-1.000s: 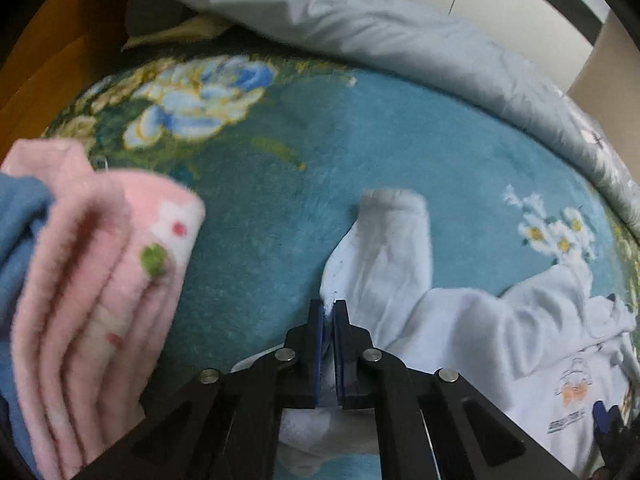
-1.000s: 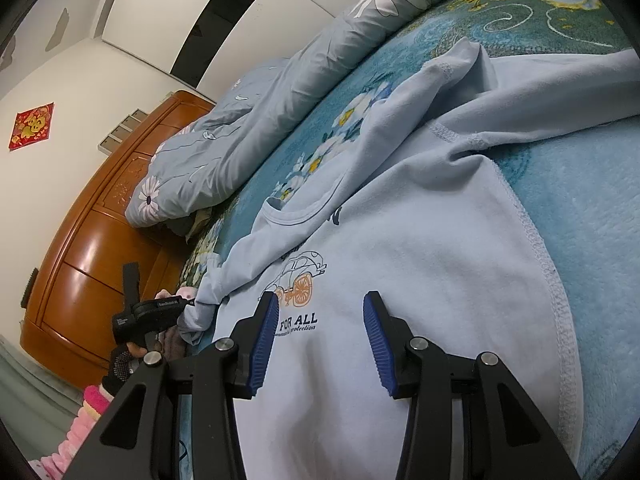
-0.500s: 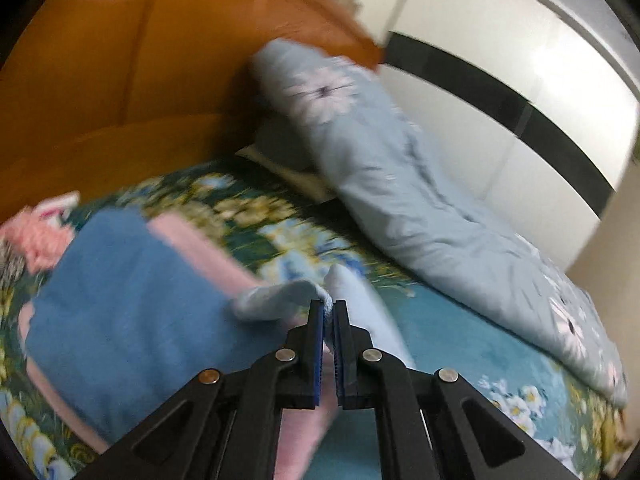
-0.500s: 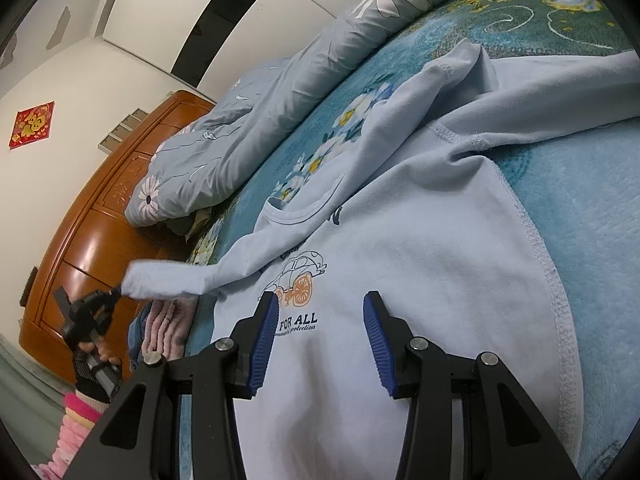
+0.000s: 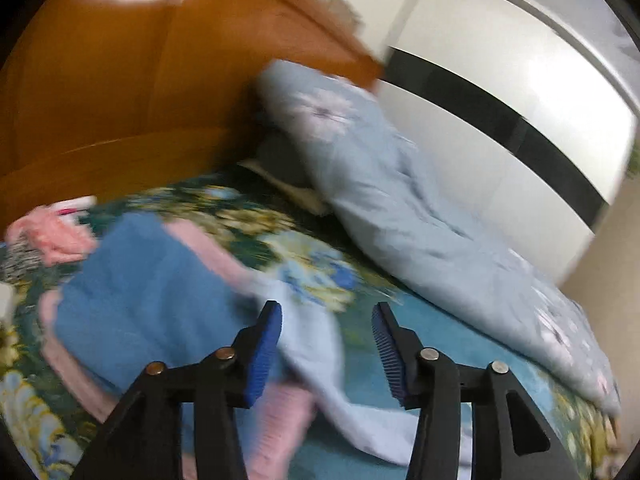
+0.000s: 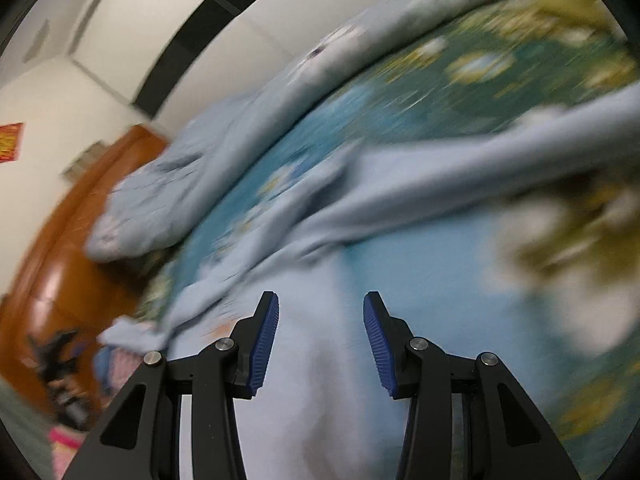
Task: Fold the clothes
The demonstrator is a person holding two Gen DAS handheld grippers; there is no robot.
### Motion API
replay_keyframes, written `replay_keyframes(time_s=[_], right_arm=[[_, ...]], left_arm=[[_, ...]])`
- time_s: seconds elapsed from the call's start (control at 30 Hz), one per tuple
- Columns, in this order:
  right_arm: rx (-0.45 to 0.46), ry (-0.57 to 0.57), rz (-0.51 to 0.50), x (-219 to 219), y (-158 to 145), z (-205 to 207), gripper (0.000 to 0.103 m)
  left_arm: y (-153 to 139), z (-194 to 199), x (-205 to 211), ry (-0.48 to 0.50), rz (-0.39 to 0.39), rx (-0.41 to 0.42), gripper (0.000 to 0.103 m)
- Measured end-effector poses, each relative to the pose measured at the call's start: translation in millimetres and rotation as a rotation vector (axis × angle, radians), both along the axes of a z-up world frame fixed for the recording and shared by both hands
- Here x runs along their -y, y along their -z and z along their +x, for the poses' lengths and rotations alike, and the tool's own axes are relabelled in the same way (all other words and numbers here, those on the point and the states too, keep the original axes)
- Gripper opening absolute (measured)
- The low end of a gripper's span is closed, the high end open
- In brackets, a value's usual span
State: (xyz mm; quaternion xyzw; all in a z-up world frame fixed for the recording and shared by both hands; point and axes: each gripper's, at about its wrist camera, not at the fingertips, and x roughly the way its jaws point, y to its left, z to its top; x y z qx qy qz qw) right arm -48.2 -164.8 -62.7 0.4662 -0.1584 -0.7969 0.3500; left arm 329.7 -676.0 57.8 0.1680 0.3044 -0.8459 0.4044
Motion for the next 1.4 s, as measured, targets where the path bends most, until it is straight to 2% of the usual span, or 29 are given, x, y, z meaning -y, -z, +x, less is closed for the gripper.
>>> replay_keyframes(time_s=[0.1,0.2,0.27,0.37,0.47,0.77,0.87,0.97,1.13,1.17,1.2,1.23,1.27,1.3,1.33,1.37,1.4], right_arm=[[-0.039,-0.002,0.091,-3,-12,-20,0.045],[-0.086,-0.118,0.160,28,-23,-32,0.045],[-0.110,-0.191,0.211,49,-22,-42,0.045],[-0.119,-0.238,0.298,74,-14,-63,0.045],[-0.159,-0.288,0.361,92,-15,-75,0.045],[-0.315,-0.513,0.428,151,-33,-76,0.045],[-0.328,-0.543,0.444,162,-30,-71,0.045],[-0.333,-0.561,0.454,162,-28,-64,0.045],[-0.342,-0.591,0.471,164,-26,-52,0.045],[-0.343,-0.597,0.474,164,-26,-50,0.044],[-0.345,-0.603,0.477,164,-25,-48,0.037],[-0.347,-0.609,0.481,165,-25,-45,0.022],[-0.348,-0.616,0.484,165,-24,-43,0.015],[-0.350,-0.622,0.487,165,-24,-41,0.011],[-0.352,-0.628,0.491,165,-23,-39,0.009],[-0.353,-0.634,0.494,166,-23,-36,0.009],[-0.355,-0.640,0.497,166,-23,-34,0.008]], left_arm=[[9,-56,-18,0.251,0.049,0.041,0.059],[36,-121,-37,0.478,0.080,0.144,0.059],[56,-155,-44,0.562,0.081,0.230,0.059],[85,-201,-53,0.655,0.078,0.354,0.059],[105,-229,-50,0.691,0.075,0.422,0.059],[132,-256,-64,0.853,0.103,0.472,0.059],[142,-261,-73,0.888,0.103,0.508,0.059],[147,-259,-84,0.911,0.055,0.550,0.059],[144,-253,-87,0.910,0.047,0.533,0.057],[144,-251,-88,0.907,0.046,0.525,0.057],[142,-248,-89,0.899,0.036,0.518,0.056],[141,-245,-90,0.893,0.023,0.509,0.055],[139,-243,-92,0.894,0.013,0.499,0.050],[137,-240,-94,0.896,0.007,0.490,0.040],[135,-238,-95,0.899,0.005,0.480,0.033],[132,-235,-95,0.900,0.007,0.470,0.020],[129,-233,-94,0.900,0.008,0.459,0.015]])
